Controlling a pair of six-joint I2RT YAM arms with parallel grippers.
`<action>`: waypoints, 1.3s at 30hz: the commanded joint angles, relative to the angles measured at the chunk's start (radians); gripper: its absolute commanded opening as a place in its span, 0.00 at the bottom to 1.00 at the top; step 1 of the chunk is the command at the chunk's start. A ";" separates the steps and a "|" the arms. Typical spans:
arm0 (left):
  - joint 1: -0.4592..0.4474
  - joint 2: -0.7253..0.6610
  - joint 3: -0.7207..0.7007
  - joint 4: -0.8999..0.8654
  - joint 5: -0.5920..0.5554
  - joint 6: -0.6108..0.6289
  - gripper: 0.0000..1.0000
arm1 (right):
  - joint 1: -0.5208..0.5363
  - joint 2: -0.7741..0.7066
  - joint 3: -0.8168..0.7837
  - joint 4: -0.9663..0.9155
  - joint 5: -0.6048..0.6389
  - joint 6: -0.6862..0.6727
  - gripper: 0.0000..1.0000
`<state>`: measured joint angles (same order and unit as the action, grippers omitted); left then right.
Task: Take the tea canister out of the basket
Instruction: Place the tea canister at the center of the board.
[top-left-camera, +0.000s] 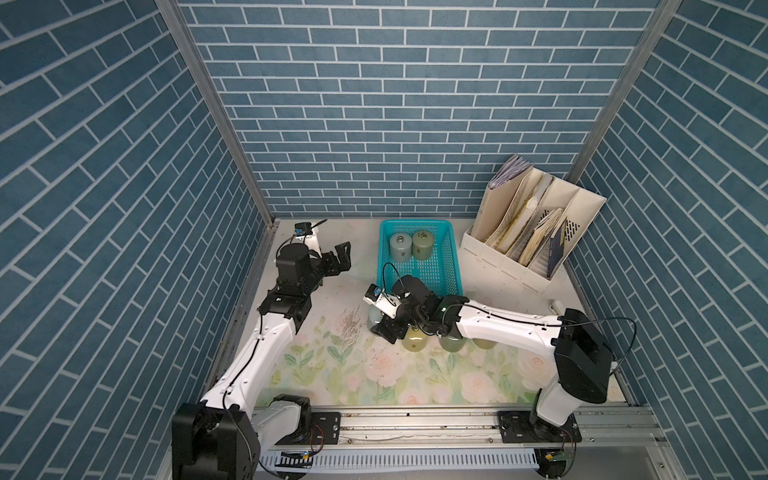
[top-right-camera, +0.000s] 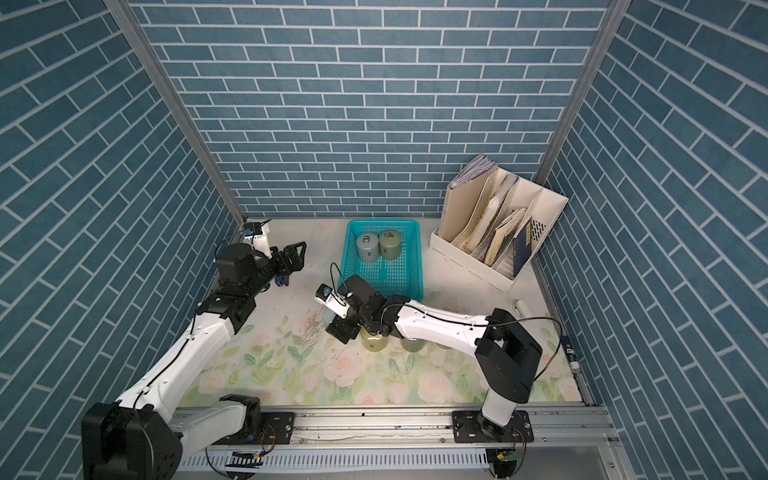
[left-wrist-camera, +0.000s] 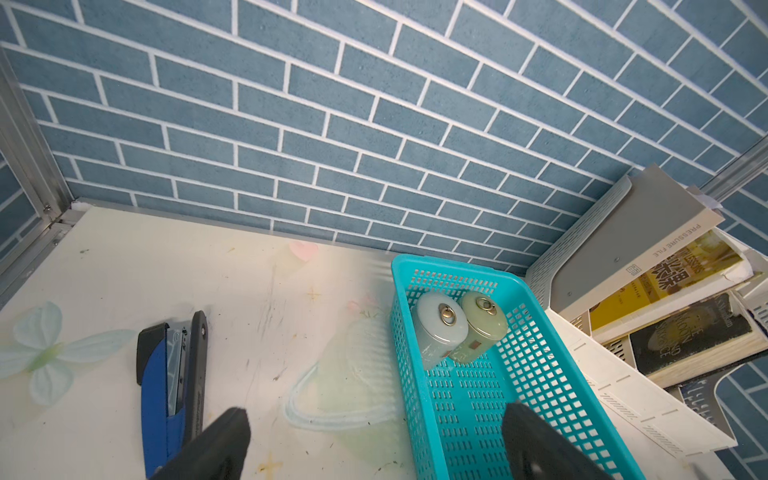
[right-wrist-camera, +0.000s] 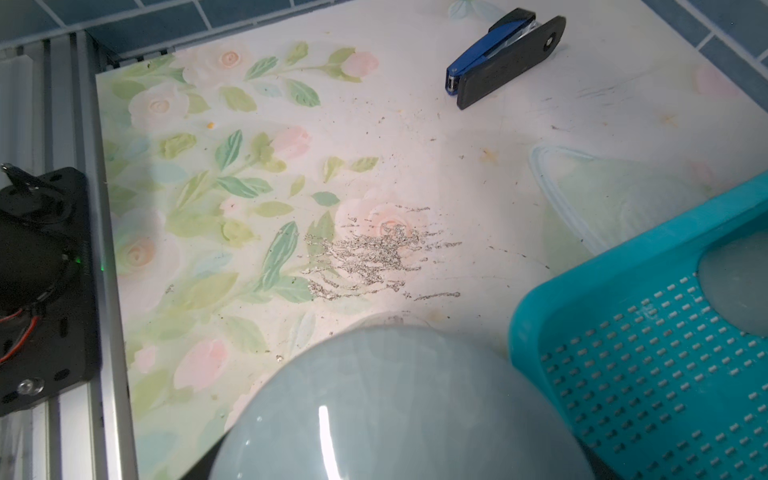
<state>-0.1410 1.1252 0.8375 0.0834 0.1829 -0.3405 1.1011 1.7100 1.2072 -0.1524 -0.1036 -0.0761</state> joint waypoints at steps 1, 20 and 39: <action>0.011 -0.015 -0.001 -0.008 0.022 -0.009 1.00 | 0.026 0.026 0.000 0.101 0.022 -0.007 0.00; 0.013 -0.012 -0.032 0.019 0.065 -0.012 1.00 | 0.042 0.174 0.050 0.068 0.084 0.019 0.20; 0.012 -0.013 -0.034 0.023 0.074 -0.009 1.00 | 0.043 0.177 0.076 0.041 0.105 0.030 0.97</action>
<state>-0.1356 1.1248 0.8158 0.0879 0.2485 -0.3511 1.1408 1.8935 1.2541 -0.1284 -0.0048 -0.0593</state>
